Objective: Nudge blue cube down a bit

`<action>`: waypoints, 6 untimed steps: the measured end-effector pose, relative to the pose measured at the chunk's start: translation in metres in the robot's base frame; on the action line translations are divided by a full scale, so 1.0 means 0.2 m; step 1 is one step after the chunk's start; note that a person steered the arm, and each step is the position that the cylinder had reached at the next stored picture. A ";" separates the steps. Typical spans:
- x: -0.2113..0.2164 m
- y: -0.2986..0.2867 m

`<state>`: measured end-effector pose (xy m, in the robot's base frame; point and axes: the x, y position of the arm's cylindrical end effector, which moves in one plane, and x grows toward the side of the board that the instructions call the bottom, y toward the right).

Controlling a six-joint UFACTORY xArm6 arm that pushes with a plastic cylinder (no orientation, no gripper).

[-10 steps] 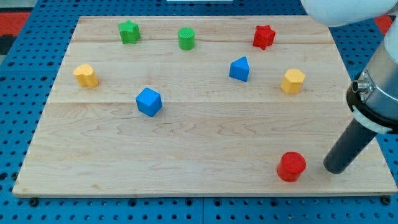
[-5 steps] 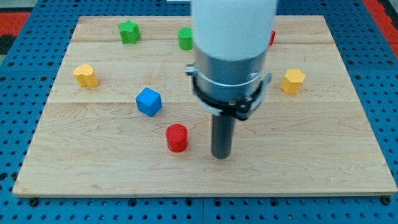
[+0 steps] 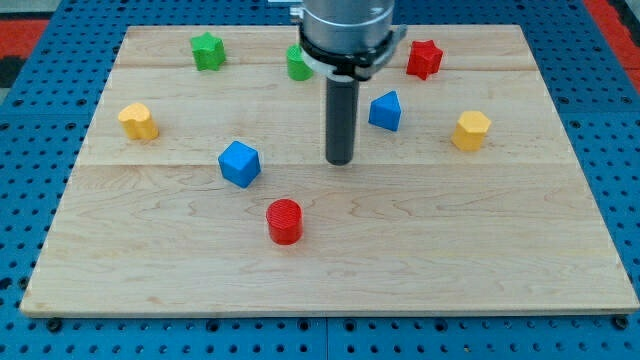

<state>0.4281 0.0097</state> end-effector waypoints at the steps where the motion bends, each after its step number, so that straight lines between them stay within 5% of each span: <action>1: -0.20 -0.34; 2: -0.18 -0.60; 3: -0.12 -0.41; 5: -0.06 -0.76; 6: 0.22 -0.49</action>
